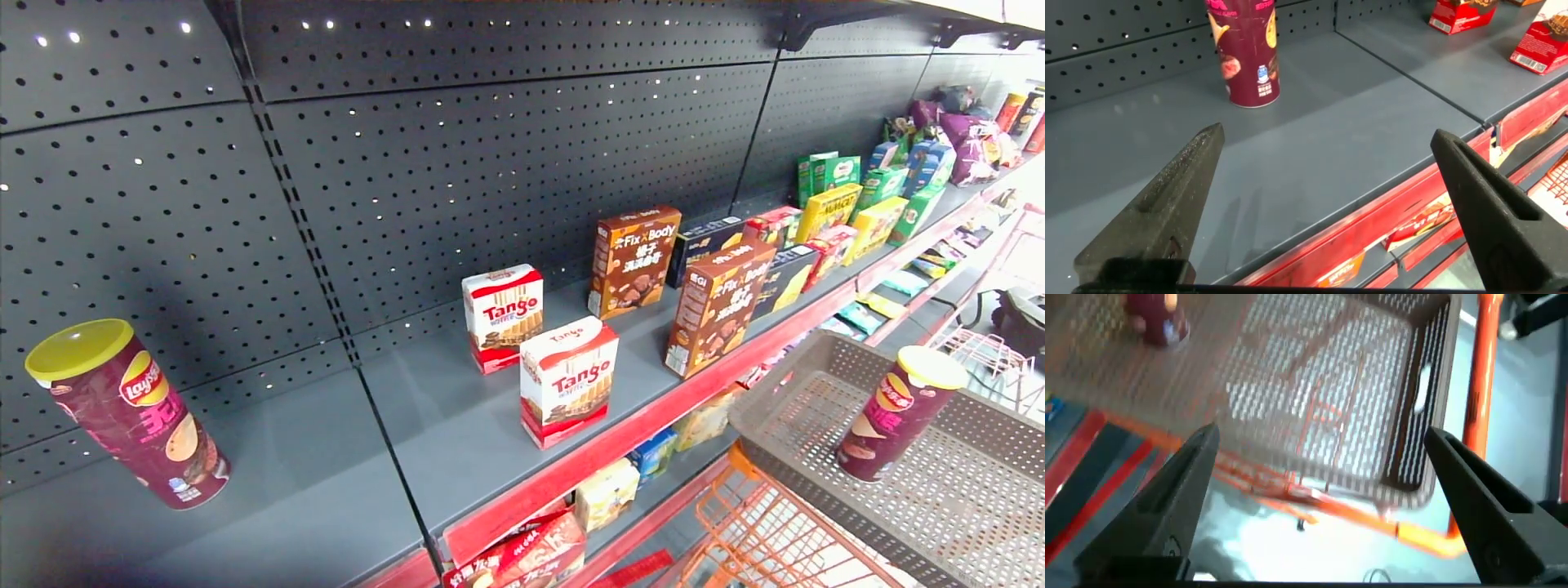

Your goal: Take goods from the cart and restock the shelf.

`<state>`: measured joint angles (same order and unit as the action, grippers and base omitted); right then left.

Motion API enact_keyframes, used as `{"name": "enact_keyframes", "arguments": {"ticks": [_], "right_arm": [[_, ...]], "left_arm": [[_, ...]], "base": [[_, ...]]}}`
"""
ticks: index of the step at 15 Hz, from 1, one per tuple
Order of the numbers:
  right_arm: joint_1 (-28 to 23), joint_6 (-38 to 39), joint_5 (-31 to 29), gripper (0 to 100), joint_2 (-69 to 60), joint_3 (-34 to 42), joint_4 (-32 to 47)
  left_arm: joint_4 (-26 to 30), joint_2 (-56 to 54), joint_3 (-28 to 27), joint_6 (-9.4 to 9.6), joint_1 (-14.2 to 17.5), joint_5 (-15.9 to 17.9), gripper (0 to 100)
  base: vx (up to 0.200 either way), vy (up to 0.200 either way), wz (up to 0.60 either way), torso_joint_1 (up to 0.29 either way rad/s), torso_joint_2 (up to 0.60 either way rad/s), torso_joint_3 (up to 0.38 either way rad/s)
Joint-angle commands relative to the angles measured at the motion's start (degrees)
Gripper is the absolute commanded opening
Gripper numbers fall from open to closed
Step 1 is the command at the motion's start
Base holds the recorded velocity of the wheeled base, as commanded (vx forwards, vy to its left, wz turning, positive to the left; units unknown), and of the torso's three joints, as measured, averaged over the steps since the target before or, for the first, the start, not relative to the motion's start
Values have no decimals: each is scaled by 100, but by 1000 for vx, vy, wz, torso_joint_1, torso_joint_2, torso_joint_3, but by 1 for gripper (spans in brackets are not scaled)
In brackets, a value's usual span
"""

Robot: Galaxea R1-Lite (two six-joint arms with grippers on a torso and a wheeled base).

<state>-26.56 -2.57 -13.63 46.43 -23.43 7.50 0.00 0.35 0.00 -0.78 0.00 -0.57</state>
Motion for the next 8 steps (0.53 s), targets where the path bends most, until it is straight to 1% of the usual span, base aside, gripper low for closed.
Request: {"name": "enact_keyframes", "arguments": {"ticks": [1,2,3,5,8], "right_arm": [[-24,-156,-61,100,1360,58,-1084],[-7,-200,-43,100,1509,190,-1295],[178,-226,141,100,1825,559,-2059],[310,-261,212,100,2151,1069,-3009],[354,-253,264,100,2660,1297,-3597]], "left_arm": [[0,9,0,-1,0,-4,100],[0,9,0,-1,0,-4,100],[0,9,0,-1,0,-4,100],[0,9,0,-1,0,5,100],[0,9,0,-1,0,-4,100]], "base": [[0,0,0,0,0,0],[0,0,0,0,0,0],[0,0,0,0,0,0],[0,0,0,0,0,0],[0,0,0,0,0,0]]}}
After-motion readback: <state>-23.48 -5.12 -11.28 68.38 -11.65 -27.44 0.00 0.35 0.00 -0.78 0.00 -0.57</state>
